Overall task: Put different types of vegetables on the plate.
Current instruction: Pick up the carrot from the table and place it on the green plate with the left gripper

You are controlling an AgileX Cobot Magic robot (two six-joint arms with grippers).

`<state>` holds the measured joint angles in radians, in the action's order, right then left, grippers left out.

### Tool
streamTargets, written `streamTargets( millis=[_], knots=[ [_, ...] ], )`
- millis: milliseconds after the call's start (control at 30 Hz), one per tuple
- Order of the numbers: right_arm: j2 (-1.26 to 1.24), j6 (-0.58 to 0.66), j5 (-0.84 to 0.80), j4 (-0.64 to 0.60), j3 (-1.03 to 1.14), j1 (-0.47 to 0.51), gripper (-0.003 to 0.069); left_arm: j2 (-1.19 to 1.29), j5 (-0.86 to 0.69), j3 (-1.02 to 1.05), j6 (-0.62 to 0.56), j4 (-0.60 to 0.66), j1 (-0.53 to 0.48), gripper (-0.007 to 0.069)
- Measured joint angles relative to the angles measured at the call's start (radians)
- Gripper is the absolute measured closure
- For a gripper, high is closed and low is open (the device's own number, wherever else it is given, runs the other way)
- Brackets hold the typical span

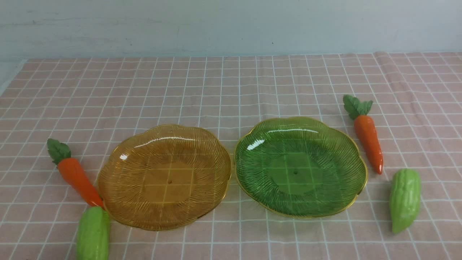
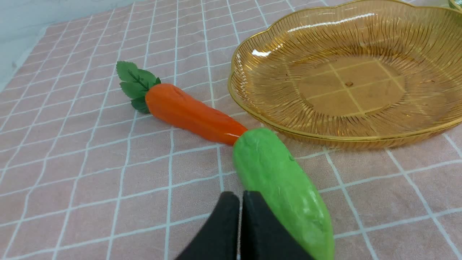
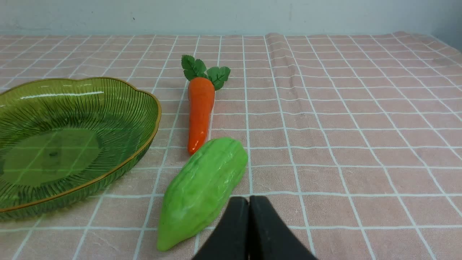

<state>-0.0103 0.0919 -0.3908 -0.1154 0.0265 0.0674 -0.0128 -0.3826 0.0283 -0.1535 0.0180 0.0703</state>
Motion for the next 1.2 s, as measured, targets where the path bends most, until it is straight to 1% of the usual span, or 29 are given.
streamTargets(
  millis=[633,700,767,867,967,1033,1100,1167,1200],
  knots=[
    [0.000,0.000,0.000,0.000,0.000,0.000,0.0674,0.000,0.009,0.000,0.004,0.008,0.000,0.0628],
    [0.000,0.000,0.000,0.000,0.000,0.000,0.0674,0.000,0.069,0.000,0.041,0.088,0.000,0.0628],
    [0.000,0.000,0.000,0.000,0.000,0.000,0.0674,0.000,0.108,0.000,0.067,0.141,0.000,0.0628],
    [0.000,0.000,0.000,0.000,0.000,0.000,0.0674,0.000,0.214,0.000,0.124,0.295,0.000,0.0628],
    [0.000,0.000,0.000,0.003,0.000,0.000,0.0674,0.000,0.351,0.001,0.153,0.442,0.000,0.0628],
    [0.000,0.000,0.000,0.007,0.000,0.000,0.0674,0.000,0.480,0.001,0.159,0.551,0.000,0.0628],
    [0.000,0.000,0.000,0.007,0.000,0.000,0.0674,0.000,0.616,-0.002,0.162,0.626,0.000,0.0628],
    [0.000,-0.002,0.001,-0.003,0.000,0.000,0.0674,0.000,0.622,-0.044,0.162,0.647,0.000,0.0628],
    [0.000,-0.005,0.009,-0.026,0.000,0.000,0.0674,0.000,0.581,-0.097,0.153,0.644,0.000,0.0628]
  ],
)
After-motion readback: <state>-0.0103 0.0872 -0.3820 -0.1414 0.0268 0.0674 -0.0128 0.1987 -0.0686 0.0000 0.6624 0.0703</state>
